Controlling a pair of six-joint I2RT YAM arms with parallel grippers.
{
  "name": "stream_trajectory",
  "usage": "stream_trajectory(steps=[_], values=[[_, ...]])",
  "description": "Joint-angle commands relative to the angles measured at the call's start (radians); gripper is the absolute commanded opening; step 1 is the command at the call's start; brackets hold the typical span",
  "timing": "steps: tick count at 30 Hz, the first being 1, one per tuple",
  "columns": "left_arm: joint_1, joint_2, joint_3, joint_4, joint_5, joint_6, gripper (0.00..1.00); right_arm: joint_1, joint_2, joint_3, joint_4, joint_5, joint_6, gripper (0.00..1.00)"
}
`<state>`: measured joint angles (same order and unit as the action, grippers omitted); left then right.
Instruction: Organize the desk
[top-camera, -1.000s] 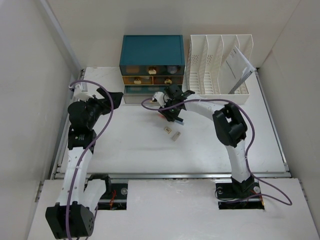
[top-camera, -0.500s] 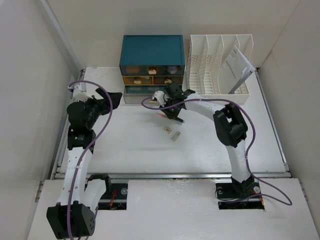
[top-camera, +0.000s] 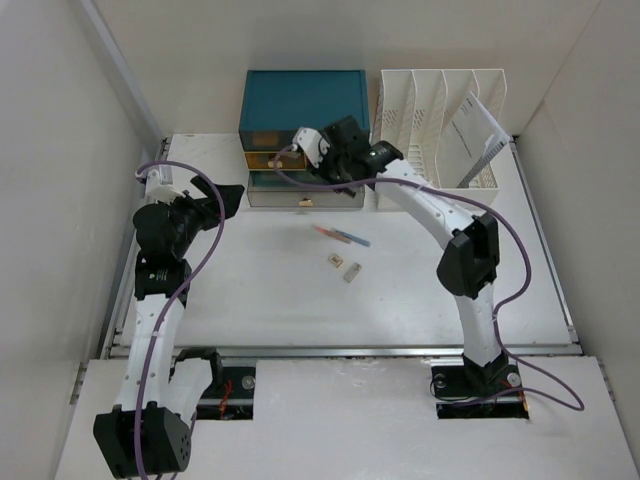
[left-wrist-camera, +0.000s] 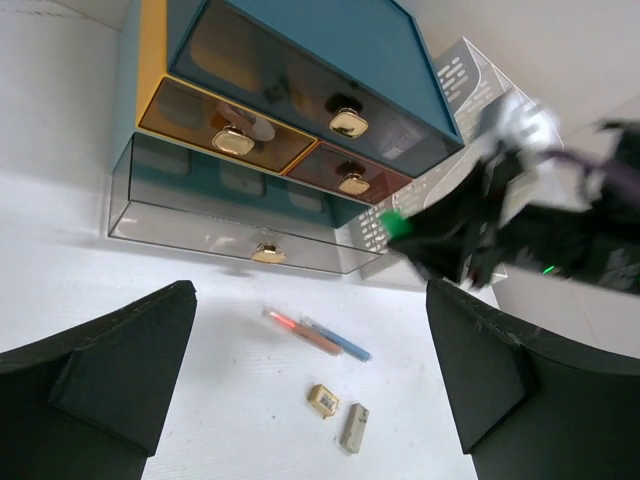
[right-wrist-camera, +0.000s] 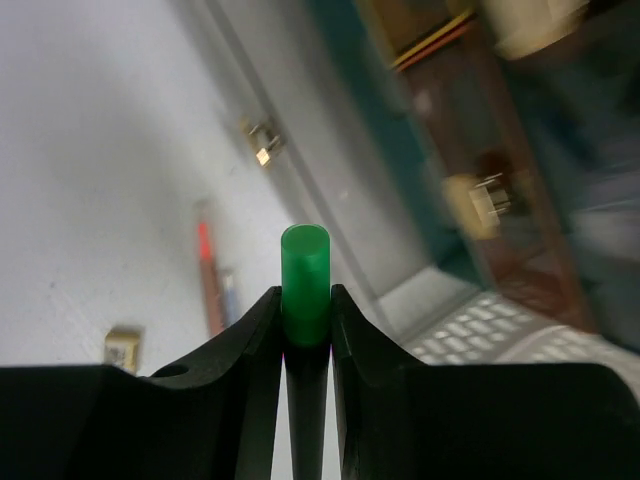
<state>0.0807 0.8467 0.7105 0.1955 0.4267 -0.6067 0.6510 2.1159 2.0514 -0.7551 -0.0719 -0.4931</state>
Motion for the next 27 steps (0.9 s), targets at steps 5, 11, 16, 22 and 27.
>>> stream_trajectory(steps=[5, 11, 16, 22, 27], values=[[0.005, -0.023, -0.008, 0.056, 0.030, 0.001, 1.00, 0.009, 0.116, 0.251, -0.053, 0.118, -0.067, 0.19], [0.005, -0.023, -0.008, 0.056, 0.030, 0.010, 1.00, 0.009, 0.156, 0.274, -0.001, 0.156, -0.125, 0.20], [0.005, -0.032, -0.008, 0.056, 0.030, 0.010, 1.00, 0.009, 0.165, 0.274, 0.036, 0.176, -0.145, 0.20], [0.005, -0.032, -0.008, 0.056, 0.030, 0.010, 1.00, 0.009, 0.197, 0.283, 0.059, 0.195, -0.180, 0.21], [0.005, -0.032, -0.008, 0.056, 0.030, 0.010, 1.00, 0.009, 0.230, 0.293, 0.050, 0.204, -0.211, 0.24]])
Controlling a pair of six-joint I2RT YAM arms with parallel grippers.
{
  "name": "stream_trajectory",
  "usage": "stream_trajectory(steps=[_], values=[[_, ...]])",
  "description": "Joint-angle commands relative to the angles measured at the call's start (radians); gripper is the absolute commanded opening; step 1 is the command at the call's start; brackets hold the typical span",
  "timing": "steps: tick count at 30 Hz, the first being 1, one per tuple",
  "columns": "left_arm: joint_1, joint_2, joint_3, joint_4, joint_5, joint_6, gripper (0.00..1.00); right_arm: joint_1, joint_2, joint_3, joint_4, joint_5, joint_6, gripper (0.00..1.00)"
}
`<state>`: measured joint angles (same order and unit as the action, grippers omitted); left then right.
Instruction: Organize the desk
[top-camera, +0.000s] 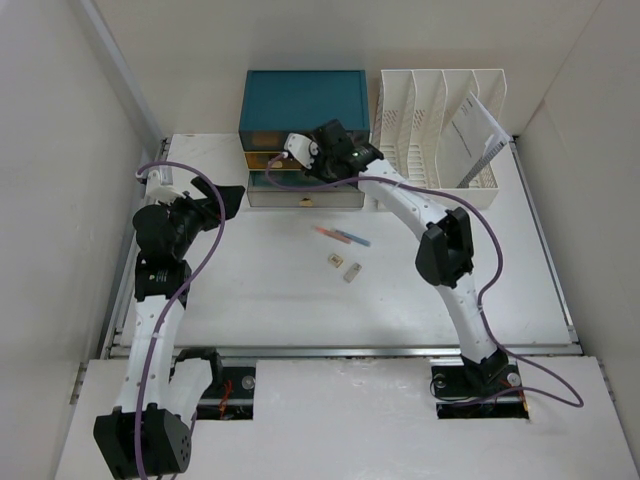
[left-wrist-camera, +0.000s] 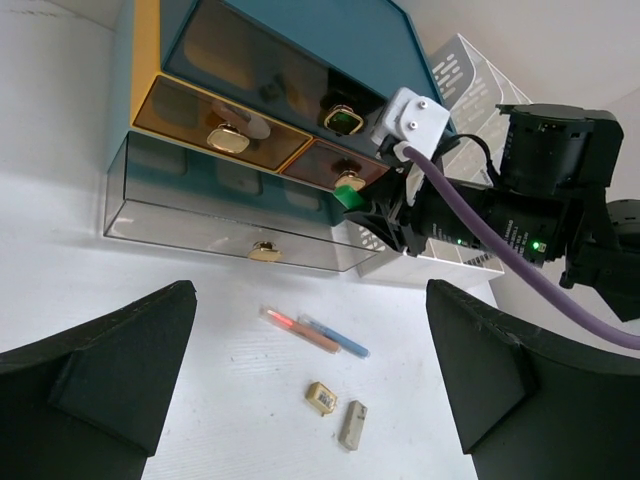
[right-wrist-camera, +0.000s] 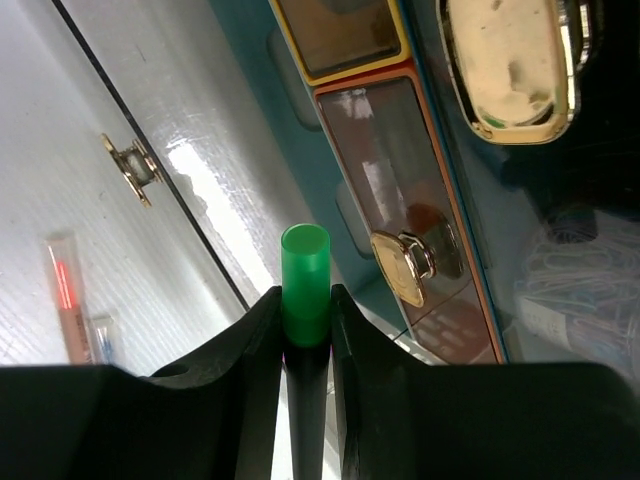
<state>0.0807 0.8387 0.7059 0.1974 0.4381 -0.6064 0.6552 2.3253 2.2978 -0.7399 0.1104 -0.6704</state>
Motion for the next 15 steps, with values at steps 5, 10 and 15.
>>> stream_trajectory(steps=[5, 10, 15], values=[[0.005, -0.024, -0.003, 0.054, 0.019, 0.010, 1.00, 0.004, 0.043, 0.046, 0.043, 0.040, -0.057, 0.25], [0.005, -0.024, -0.003, 0.063, 0.019, 0.010, 1.00, 0.004, 0.074, 0.081, 0.043, 0.049, -0.057, 0.32], [0.014, -0.024, -0.003, 0.063, 0.028, 0.010, 1.00, -0.005, 0.083, 0.091, 0.053, 0.058, -0.057, 0.41]])
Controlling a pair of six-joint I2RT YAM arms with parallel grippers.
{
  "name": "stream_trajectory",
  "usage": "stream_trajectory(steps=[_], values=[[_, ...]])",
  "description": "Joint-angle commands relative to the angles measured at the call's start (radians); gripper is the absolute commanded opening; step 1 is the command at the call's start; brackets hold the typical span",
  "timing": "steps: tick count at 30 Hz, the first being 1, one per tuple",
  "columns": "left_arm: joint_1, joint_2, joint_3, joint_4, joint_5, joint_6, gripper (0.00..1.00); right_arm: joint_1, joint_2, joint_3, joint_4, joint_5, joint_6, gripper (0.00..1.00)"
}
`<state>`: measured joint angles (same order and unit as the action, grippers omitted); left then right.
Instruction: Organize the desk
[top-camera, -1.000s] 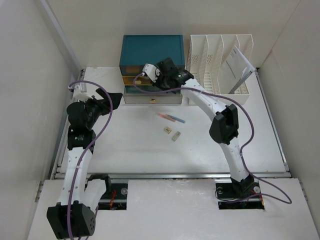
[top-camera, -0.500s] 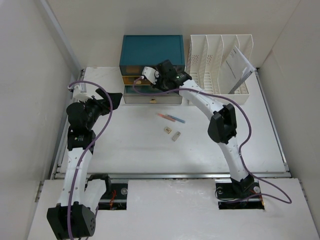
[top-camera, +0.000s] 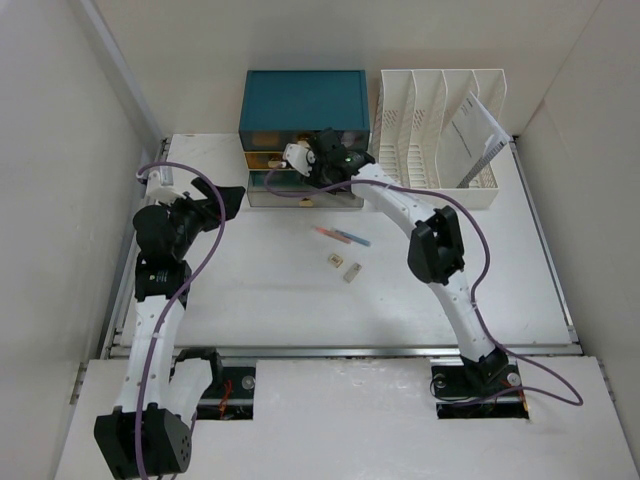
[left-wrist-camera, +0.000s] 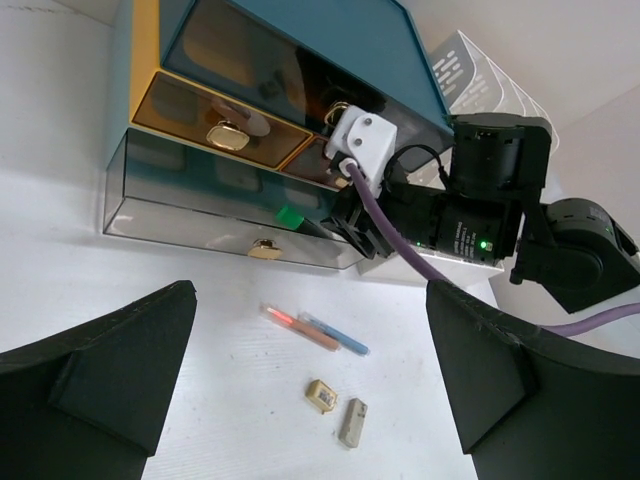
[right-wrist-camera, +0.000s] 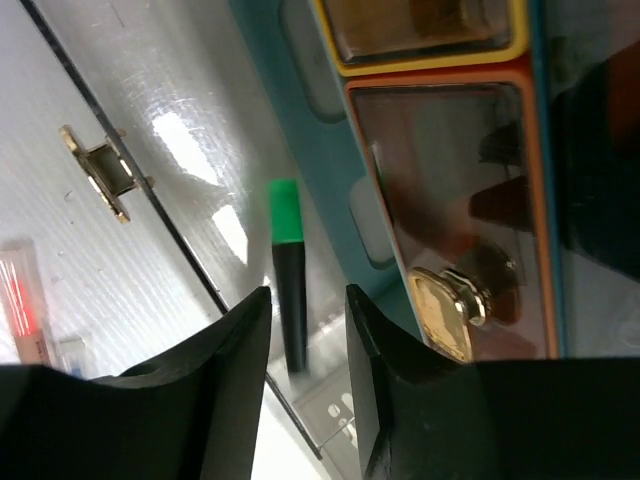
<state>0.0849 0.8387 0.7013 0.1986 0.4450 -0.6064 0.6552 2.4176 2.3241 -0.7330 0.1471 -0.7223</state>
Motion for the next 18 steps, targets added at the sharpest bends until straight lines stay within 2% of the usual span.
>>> stream_trajectory(steps=[1, 7, 11, 12, 16, 18], values=[[0.010, -0.024, 0.001, 0.062, 0.021, 0.010, 1.00, -0.005, 0.000, 0.064, 0.055, 0.022, -0.005, 0.43], [0.010, -0.024, -0.008, 0.062, 0.021, 0.010, 1.00, -0.005, -0.009, 0.064, 0.055, 0.011, -0.005, 0.53], [0.010, -0.024, -0.008, 0.062, 0.021, 0.010, 1.00, -0.005, -0.098, 0.005, 0.046, -0.038, 0.047, 0.54], [0.010, -0.024, -0.008, 0.062, 0.021, 0.010, 1.00, -0.005, -0.162, -0.018, 0.046, -0.056, 0.079, 0.54], [0.010, -0.024, -0.008, 0.073, 0.031, 0.001, 1.00, -0.005, -0.361, -0.254, 0.040, -0.181, 0.142, 0.54], [0.019, -0.024, -0.019, 0.085, 0.044, -0.009, 1.00, -0.005, -0.414, -0.389, 0.055, -0.221, 0.165, 0.50]])
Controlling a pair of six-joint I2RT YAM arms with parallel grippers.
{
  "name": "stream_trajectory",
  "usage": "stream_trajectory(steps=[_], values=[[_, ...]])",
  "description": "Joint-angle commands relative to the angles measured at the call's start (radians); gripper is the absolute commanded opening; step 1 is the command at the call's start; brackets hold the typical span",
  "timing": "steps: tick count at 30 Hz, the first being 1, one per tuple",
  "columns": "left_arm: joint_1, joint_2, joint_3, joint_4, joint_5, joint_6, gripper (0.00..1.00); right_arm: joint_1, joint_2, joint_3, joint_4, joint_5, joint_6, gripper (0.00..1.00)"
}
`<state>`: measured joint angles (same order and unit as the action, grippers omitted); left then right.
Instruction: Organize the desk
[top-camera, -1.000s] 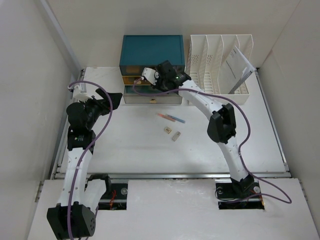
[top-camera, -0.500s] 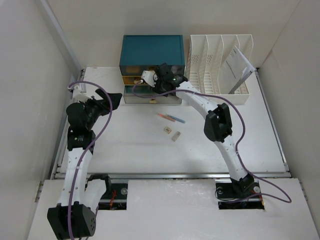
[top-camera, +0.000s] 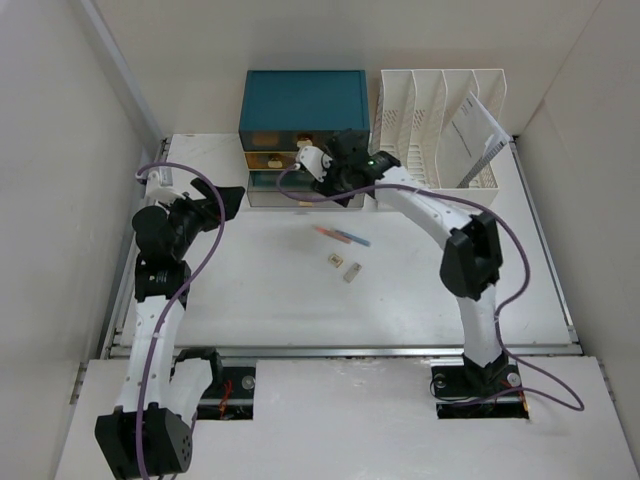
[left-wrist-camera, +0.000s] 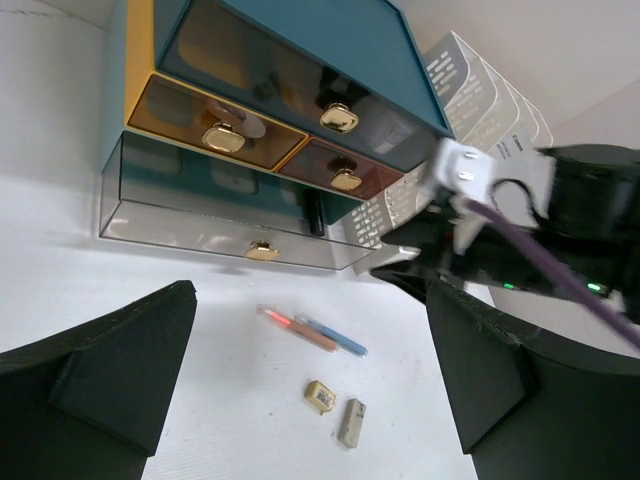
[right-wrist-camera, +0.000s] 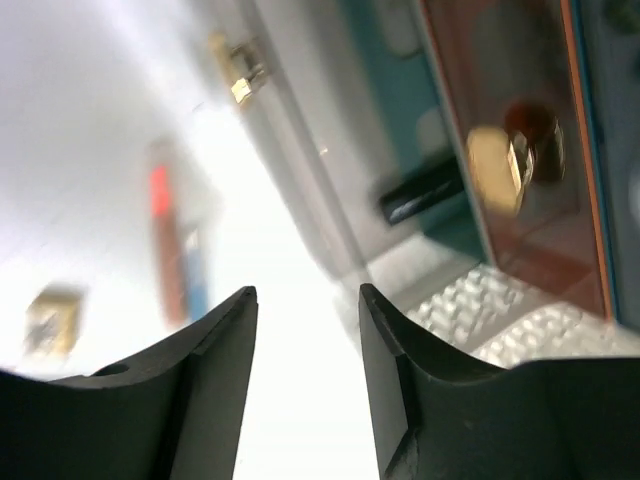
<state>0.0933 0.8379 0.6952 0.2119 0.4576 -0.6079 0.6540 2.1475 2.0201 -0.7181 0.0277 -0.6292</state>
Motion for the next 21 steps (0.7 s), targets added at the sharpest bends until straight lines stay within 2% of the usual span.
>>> stream_trajectory(steps=[1, 7, 21], values=[[0.020, -0.023, -0.013, 0.087, 0.047, -0.007, 1.00, -0.004, -0.170, -0.115, 0.040, -0.116, 0.094, 0.49], [0.039, -0.014, -0.023, 0.113, 0.081, -0.032, 1.00, -0.036, -0.160, -0.241, 0.039, -0.216, 0.131, 0.49], [0.039, -0.014, -0.023, 0.113, 0.081, -0.032, 1.00, -0.045, -0.054, -0.291, 0.082, -0.238, 0.149, 0.50]])
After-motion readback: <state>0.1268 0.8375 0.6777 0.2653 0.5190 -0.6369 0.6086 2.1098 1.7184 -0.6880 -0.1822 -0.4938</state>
